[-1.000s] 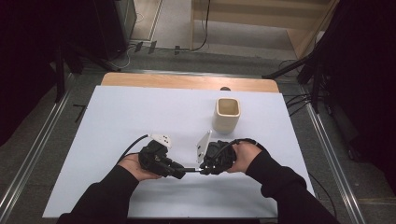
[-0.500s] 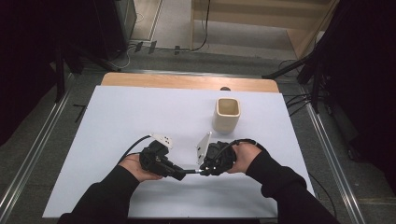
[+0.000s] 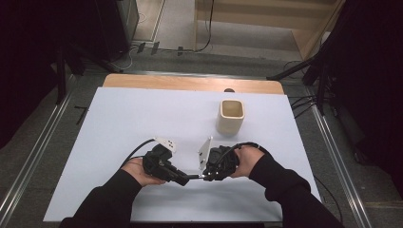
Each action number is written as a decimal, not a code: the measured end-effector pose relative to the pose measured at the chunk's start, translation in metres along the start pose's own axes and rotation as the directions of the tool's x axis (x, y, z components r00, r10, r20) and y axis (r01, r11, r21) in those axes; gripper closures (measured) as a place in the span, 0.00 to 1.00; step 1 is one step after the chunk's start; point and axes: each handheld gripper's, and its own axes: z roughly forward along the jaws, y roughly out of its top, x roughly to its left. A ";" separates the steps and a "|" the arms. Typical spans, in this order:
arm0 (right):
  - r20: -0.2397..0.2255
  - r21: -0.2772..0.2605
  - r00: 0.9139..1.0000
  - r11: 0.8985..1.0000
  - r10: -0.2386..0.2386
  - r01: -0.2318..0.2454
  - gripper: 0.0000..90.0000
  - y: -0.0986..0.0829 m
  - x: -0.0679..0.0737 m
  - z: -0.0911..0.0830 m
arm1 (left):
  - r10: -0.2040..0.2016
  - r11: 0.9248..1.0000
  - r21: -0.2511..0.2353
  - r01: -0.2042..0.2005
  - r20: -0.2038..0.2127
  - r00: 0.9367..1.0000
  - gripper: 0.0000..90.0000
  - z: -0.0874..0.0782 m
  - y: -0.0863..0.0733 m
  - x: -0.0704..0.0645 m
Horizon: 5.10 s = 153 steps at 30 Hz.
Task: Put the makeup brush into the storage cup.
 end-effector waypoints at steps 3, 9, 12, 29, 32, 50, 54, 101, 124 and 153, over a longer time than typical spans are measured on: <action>0.000 0.005 1.000 1.000 -0.002 0.002 0.88 0.002 0.001 0.001 | 0.007 1.000 0.000 -0.007 0.002 1.000 0.87 0.000 0.000 -0.001; 0.006 -0.007 1.000 1.000 -0.019 0.019 0.88 0.001 0.000 0.000 | -0.002 1.000 0.002 0.002 0.019 1.000 0.87 0.000 0.000 0.001; -0.001 -0.006 1.000 1.000 -0.003 0.003 0.88 0.000 0.002 -0.001 | 0.007 1.000 0.008 -0.007 0.015 1.000 0.87 0.001 0.000 0.000; 0.022 -0.047 0.998 0.997 0.065 -0.064 0.48 -0.001 -0.006 -0.009 | -0.054 0.998 -0.031 0.055 0.047 0.997 0.88 -0.005 -0.004 0.005; 0.047 -0.075 0.992 0.990 0.120 -0.116 0.36 -0.005 -0.007 -0.015 | -0.055 0.998 -0.041 0.057 0.045 0.997 0.88 -0.007 -0.005 0.006; 0.127 -0.193 0.959 0.954 0.255 -0.228 0.03 -0.032 0.001 -0.024 | -0.096 0.992 -0.084 0.098 0.028 0.995 0.88 -0.015 -0.012 0.012; 0.126 -0.226 0.947 0.938 0.296 -0.263 0.03 -0.039 0.003 -0.028 | -0.105 0.989 -0.102 0.106 0.014 0.994 0.88 -0.018 -0.014 0.013; 0.117 -0.387 0.760 0.734 0.639 -0.557 0.00 -0.078 0.039 -0.006 | -0.209 0.925 -0.341 0.168 -0.087 0.974 0.88 -0.032 -0.039 0.006; 0.010 -0.532 0.678 0.578 0.735 -0.619 0.16 -0.078 0.053 0.007 | -0.242 0.881 -0.441 0.170 -0.110 0.964 0.88 -0.026 -0.047 -0.006; -0.081 -0.632 0.593 0.419 0.801 -0.652 0.15 -0.067 0.060 0.002 | -0.297 0.799 -0.571 0.190 -0.099 0.950 0.88 -0.008 -0.056 -0.020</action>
